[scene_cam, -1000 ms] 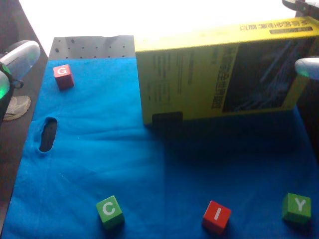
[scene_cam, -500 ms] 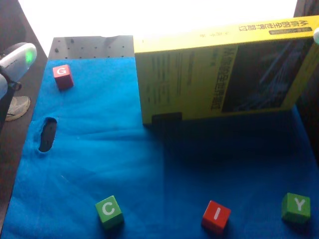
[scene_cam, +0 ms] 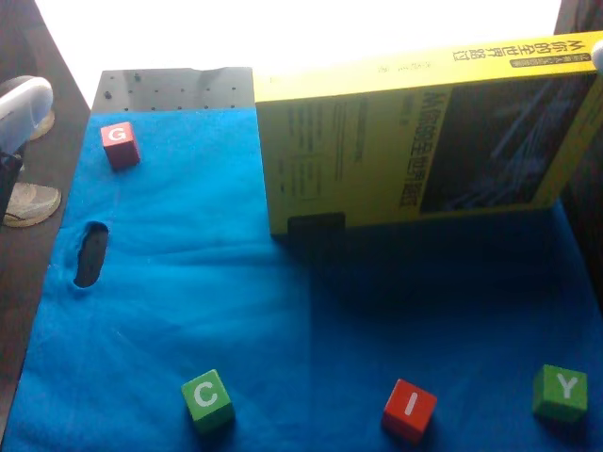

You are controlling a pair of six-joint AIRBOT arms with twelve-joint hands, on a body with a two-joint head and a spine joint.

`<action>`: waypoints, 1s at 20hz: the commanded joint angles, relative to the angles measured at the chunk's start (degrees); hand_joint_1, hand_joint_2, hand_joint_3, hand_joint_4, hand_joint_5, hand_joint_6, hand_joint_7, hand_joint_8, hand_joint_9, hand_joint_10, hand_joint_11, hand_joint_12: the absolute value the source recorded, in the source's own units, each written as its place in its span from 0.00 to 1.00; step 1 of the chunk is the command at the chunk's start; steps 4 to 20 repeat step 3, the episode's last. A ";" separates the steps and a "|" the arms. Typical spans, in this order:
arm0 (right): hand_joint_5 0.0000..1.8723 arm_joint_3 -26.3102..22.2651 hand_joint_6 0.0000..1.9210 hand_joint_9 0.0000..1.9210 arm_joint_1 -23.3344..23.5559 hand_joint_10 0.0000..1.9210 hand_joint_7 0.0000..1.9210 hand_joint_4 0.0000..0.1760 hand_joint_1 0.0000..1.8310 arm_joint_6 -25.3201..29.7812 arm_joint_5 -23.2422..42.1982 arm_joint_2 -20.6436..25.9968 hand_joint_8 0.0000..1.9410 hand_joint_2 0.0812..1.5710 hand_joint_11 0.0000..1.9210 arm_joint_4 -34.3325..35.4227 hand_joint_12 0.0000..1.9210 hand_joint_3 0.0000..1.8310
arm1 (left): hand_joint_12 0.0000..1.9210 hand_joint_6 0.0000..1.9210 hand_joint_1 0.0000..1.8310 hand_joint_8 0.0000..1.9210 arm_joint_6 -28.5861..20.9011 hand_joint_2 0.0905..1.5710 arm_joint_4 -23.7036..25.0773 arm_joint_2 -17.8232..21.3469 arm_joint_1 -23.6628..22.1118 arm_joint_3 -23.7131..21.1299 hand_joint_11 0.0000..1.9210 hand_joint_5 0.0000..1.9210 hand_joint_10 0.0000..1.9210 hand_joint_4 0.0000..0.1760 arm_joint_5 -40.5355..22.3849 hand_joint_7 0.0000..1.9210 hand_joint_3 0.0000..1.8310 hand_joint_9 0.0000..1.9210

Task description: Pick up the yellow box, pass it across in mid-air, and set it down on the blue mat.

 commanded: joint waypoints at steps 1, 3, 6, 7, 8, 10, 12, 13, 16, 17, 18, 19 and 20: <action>0.00 0.08 0.00 0.00 0.42 0.00 0.00 0.60 0.17 -0.01 7.41 0.12 0.00 0.76 0.00 0.42 0.28 0.00 | 0.00 0.00 0.29 0.00 -0.08 0.85 1.13 0.56 -0.31 0.07 0.00 0.00 0.00 0.83 -7.53 0.00 0.01 0.00; 0.00 0.05 0.00 0.00 0.40 0.00 0.00 0.56 0.16 -0.01 8.03 0.46 0.00 0.75 0.00 0.40 0.10 0.00 | 0.00 0.00 0.29 0.00 -0.06 0.84 1.39 0.70 -0.31 0.08 0.00 0.00 0.00 0.97 -7.55 0.00 0.00 0.00; 0.00 0.05 0.00 0.00 0.40 0.00 0.00 0.56 0.16 -0.01 8.03 0.46 0.00 0.75 0.00 0.40 0.10 0.00 | 0.00 0.00 0.29 0.00 -0.06 0.84 1.39 0.70 -0.31 0.08 0.00 0.00 0.00 0.97 -7.55 0.00 0.00 0.00; 0.00 0.05 0.00 0.00 0.40 0.00 0.00 0.56 0.16 -0.01 8.03 0.46 0.00 0.75 0.00 0.40 0.10 0.00 | 0.00 0.00 0.29 0.00 -0.06 0.84 1.39 0.70 -0.31 0.08 0.00 0.00 0.00 0.97 -7.55 0.00 0.00 0.00; 0.00 0.05 0.00 0.00 0.40 0.00 0.00 0.56 0.16 -0.01 8.03 0.46 0.00 0.75 0.00 0.40 0.10 0.00 | 0.00 0.00 0.29 0.00 -0.06 0.84 1.39 0.70 -0.31 0.08 0.00 0.00 0.00 0.97 -7.55 0.00 0.00 0.00; 0.00 0.05 0.00 0.00 0.40 0.00 0.00 0.56 0.16 -0.01 8.03 0.46 0.00 0.75 0.00 0.40 0.10 0.00 | 0.00 0.00 0.29 0.00 -0.06 0.84 1.39 0.70 -0.31 0.08 0.00 0.00 0.00 0.97 -7.55 0.00 0.00 0.00; 0.00 0.05 0.00 0.00 0.40 0.00 0.00 0.56 0.16 -0.01 8.03 0.46 0.00 0.75 0.00 0.40 0.10 0.00 | 0.00 0.00 0.29 0.00 -0.06 0.84 1.39 0.70 -0.31 0.08 0.00 0.00 0.00 0.97 -7.55 0.00 0.00 0.00; 0.00 0.05 0.00 0.00 0.40 0.00 0.00 0.56 0.16 -0.01 8.03 0.46 0.00 0.75 0.00 0.40 0.10 0.00 | 0.00 0.00 0.29 0.00 -0.06 0.84 1.39 0.70 -0.31 0.08 0.00 0.00 0.00 0.97 -7.55 0.00 0.00 0.00; 0.00 0.05 0.00 0.00 0.40 0.00 0.00 0.56 0.16 -0.01 8.03 0.46 0.00 0.75 0.00 0.40 0.10 0.00 | 0.00 0.00 0.29 0.00 -0.06 0.84 1.39 0.70 -0.31 0.08 0.00 0.00 0.00 0.97 -7.55 0.00 0.00 0.00; 0.00 0.05 0.00 0.00 0.40 0.00 0.00 0.56 0.16 -0.01 8.03 0.46 0.00 0.75 0.00 0.40 0.10 0.00 | 0.00 0.00 0.29 0.00 -0.06 0.84 1.39 0.70 -0.31 0.08 0.00 0.00 0.00 0.97 -7.55 0.00 0.00 0.00; 0.00 0.05 0.00 0.00 0.40 0.00 0.00 0.56 0.16 -0.01 8.03 0.46 0.00 0.75 0.00 0.40 0.10 0.00 | 0.00 0.00 0.29 0.00 -0.06 0.84 1.39 0.70 -0.31 0.08 0.00 0.00 0.00 0.97 -7.55 0.00 0.00 0.00; 0.00 0.05 0.00 0.00 0.40 0.00 0.00 0.56 0.16 -0.01 8.03 0.46 0.00 0.75 0.00 0.40 0.10 0.00 | 0.00 0.00 0.29 0.00 -0.06 0.84 1.39 0.70 -0.31 0.08 0.00 0.00 0.00 0.97 -7.55 0.00 0.00 0.00; 0.00 0.05 0.00 0.00 0.40 0.00 0.00 0.56 0.16 -0.01 8.03 0.46 0.00 0.75 0.00 0.40 0.10 0.00 | 0.00 0.00 0.29 0.00 -0.06 0.84 1.39 0.70 -0.31 0.08 0.00 0.00 0.00 0.97 -7.55 0.00 0.00 0.00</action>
